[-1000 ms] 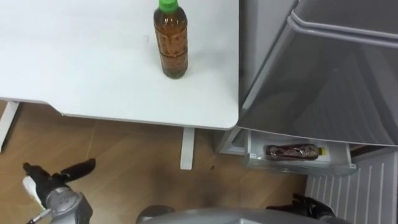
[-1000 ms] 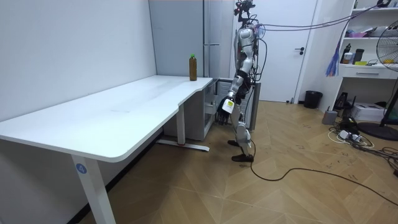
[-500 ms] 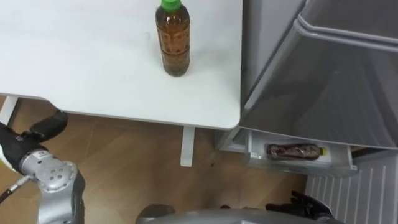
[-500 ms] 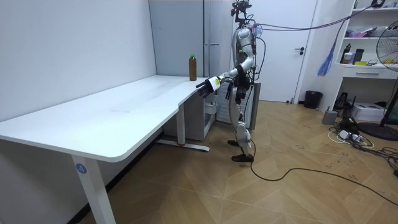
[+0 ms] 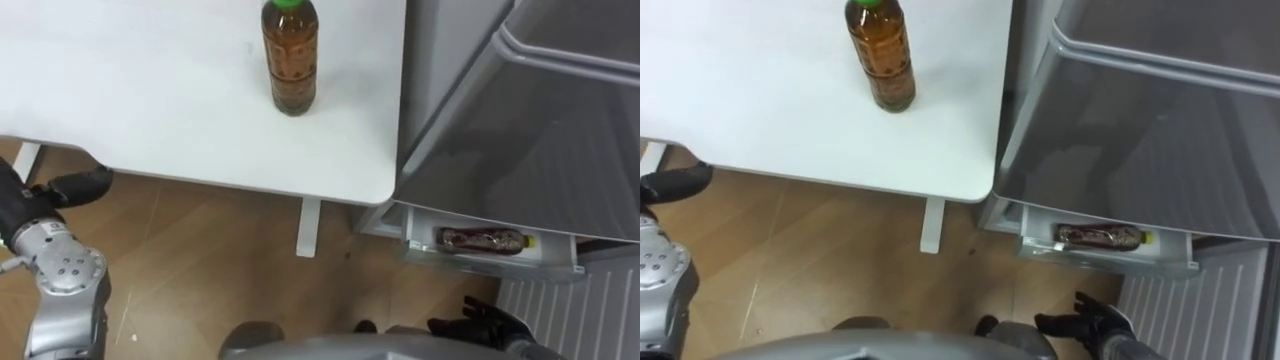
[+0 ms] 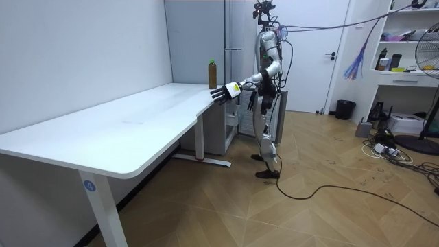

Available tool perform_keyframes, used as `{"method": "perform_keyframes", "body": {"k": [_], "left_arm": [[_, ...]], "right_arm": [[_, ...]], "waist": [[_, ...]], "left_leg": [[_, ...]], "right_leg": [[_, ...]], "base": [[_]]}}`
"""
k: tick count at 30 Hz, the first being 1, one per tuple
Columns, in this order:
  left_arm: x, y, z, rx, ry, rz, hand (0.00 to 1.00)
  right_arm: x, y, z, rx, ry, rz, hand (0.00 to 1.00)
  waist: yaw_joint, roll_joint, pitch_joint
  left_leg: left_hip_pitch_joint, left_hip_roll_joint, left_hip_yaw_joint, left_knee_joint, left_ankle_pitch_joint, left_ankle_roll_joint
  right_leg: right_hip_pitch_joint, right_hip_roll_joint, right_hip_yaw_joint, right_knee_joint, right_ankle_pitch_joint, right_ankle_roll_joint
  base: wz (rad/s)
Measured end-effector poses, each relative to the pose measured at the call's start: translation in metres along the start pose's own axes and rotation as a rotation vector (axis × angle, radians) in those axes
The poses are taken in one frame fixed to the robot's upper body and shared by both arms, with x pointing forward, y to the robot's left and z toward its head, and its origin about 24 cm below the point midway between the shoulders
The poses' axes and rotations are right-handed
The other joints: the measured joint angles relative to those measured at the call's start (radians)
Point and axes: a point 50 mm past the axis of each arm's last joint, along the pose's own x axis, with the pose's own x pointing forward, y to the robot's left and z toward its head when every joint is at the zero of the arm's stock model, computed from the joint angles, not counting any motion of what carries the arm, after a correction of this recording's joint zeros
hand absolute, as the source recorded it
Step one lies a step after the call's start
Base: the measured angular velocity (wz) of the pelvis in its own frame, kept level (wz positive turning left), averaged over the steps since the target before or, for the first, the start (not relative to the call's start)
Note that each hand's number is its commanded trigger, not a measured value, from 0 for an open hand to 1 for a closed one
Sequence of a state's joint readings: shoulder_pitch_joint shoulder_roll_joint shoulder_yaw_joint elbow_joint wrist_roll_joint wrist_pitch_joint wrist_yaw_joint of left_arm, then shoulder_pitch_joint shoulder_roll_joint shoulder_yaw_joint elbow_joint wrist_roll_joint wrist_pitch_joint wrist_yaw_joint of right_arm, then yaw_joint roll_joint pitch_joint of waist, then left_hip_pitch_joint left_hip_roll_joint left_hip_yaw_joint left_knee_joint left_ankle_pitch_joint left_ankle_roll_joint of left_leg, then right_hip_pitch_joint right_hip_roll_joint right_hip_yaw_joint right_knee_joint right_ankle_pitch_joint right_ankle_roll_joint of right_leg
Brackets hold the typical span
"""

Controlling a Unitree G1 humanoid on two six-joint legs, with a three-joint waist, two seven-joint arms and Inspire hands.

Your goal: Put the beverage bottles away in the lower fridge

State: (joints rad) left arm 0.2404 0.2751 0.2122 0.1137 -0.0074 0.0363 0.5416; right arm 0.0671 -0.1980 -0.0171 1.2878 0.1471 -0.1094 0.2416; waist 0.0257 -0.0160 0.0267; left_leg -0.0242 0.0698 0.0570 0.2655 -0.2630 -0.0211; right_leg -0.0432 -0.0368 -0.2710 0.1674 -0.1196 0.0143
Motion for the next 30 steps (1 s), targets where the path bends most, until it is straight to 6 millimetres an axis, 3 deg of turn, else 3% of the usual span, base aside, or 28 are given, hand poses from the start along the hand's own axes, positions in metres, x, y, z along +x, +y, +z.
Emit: {"method": "perform_keyframes", "body": {"k": [2,8,15,25,30], "left_arm": [[0.0001,-0.0004,-0.0002,0.003,0.002,-0.012,0.0],[0.0012,0.0,0.0009,0.069,-0.019,-0.028,0.0],[0.0034,0.0036,0.0034,0.157,-0.062,-0.025,0.0],[0.0025,0.0036,0.0027,0.128,-0.048,-0.007,0.0],[-0.0015,0.0011,-0.0013,0.092,-0.017,-0.002,0.0]], "right_arm": [[-0.0002,-0.0005,-0.0012,0.007,0.004,0.0,0.0],[0.0001,-0.0011,0.0019,0.006,-0.007,0.006,0.0],[0.0,-0.001,0.0025,0.023,-0.021,0.012,0.0],[0.0,-0.0006,0.0007,0.074,-0.021,0.005,0.0],[-0.0005,0.0002,-0.0022,0.067,-0.013,0.009,0.0]], "waist": [[-0.007,0.0,0.0003],[-0.028,0.011,0.0069],[-0.052,0.012,0.0073],[-0.049,0.008,0.0026],[-0.039,-0.002,-0.0085]], "left_leg": [[0.0,-0.001,-0.005,0.002,0.0,0.0],[-0.003,-0.01,-0.005,0.009,0.002,0.004],[-0.01,-0.014,0.001,0.01,0.007,0.012],[-0.018,-0.024,-0.004,0.01,0.01,0.016],[-0.016,-0.026,0.0,0.008,0.01,0.016]], "right_leg": [[-0.004,0.0,0.024,0.001,0.0,0.0],[0.003,-0.008,0.029,0.003,0.002,0.004],[-0.013,-0.016,0.054,0.003,0.009,0.015],[-0.012,-0.019,0.049,0.002,0.011,0.018],[-0.012,-0.021,0.049,0.002,0.011,0.018]], "base": [[0.07],[0.01],[-0.02],[0.01],[-0.01]]}}
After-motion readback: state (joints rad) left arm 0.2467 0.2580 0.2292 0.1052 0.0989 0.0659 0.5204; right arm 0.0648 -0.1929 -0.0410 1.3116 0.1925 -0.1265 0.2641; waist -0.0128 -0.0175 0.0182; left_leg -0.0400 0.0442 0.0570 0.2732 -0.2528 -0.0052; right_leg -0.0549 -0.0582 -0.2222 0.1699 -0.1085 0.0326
